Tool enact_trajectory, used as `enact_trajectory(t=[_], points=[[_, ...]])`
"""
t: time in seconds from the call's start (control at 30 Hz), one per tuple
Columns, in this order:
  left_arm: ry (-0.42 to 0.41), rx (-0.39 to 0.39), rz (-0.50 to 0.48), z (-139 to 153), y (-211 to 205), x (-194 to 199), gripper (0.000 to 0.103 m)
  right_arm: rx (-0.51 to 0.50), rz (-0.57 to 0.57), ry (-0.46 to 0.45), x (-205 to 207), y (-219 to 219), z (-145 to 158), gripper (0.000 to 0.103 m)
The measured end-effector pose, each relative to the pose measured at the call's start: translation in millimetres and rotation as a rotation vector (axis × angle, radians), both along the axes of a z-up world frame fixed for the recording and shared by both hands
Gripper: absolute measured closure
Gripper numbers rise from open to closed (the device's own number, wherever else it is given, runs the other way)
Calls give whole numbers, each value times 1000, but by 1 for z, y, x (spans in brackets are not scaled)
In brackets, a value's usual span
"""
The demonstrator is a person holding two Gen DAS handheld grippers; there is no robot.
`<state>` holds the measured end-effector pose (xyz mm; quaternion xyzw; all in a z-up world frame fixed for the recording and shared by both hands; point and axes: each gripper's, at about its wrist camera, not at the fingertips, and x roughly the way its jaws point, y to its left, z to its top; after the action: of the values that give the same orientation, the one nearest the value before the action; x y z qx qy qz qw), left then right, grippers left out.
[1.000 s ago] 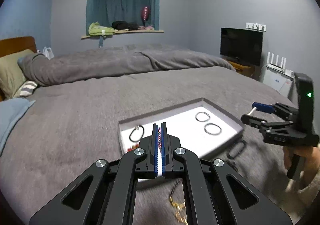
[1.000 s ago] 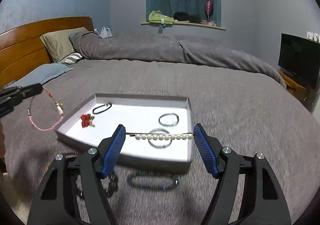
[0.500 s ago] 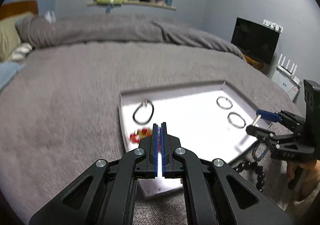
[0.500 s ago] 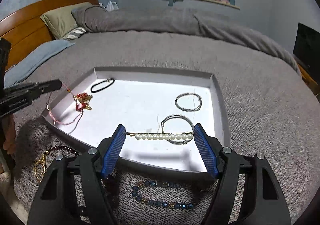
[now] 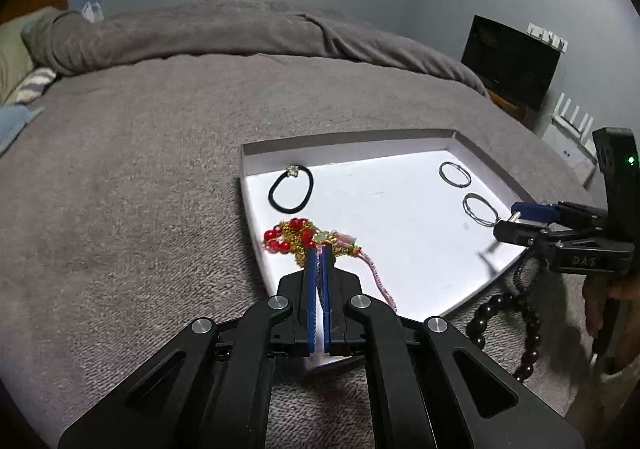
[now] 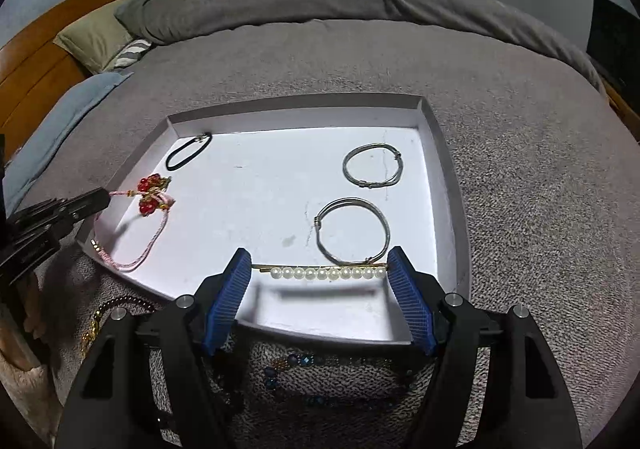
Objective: Organize jewelry
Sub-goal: 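Carry the pink bracelet and pearl hair clip into the grey box and open both tools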
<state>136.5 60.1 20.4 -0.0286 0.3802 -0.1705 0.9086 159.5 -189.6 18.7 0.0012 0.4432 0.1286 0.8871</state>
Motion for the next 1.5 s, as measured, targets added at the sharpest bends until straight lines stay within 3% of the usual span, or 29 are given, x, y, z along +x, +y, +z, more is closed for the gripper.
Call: enact_trajectory(t=[0.37,0.63,0.7,0.8,1.03,1.17,1.5], points=[[38,53,-21,-4,-5,-1,99,30,-20,148,20,-7,-1,33],[-1,86,-39,-5,-10,-4,85,-12,-16,192,25,2,-5,33],[-38,107,-26,-2,-11,-7,67,-16,-15,203,27,6,-6,33],[-84,103,-25,5,-11,-12,51,-27,-13,211,28,11,-7,33],[-125,146,45,8,-6,-11,51,-59,-38,201,24,16,-6,33],[-171,188,73,9,-9,-14,38,-79,-60,184,21,14,-2,33],[-154,165,81,9,-6,-13,38,-70,-87,179,17,5,0,32]])
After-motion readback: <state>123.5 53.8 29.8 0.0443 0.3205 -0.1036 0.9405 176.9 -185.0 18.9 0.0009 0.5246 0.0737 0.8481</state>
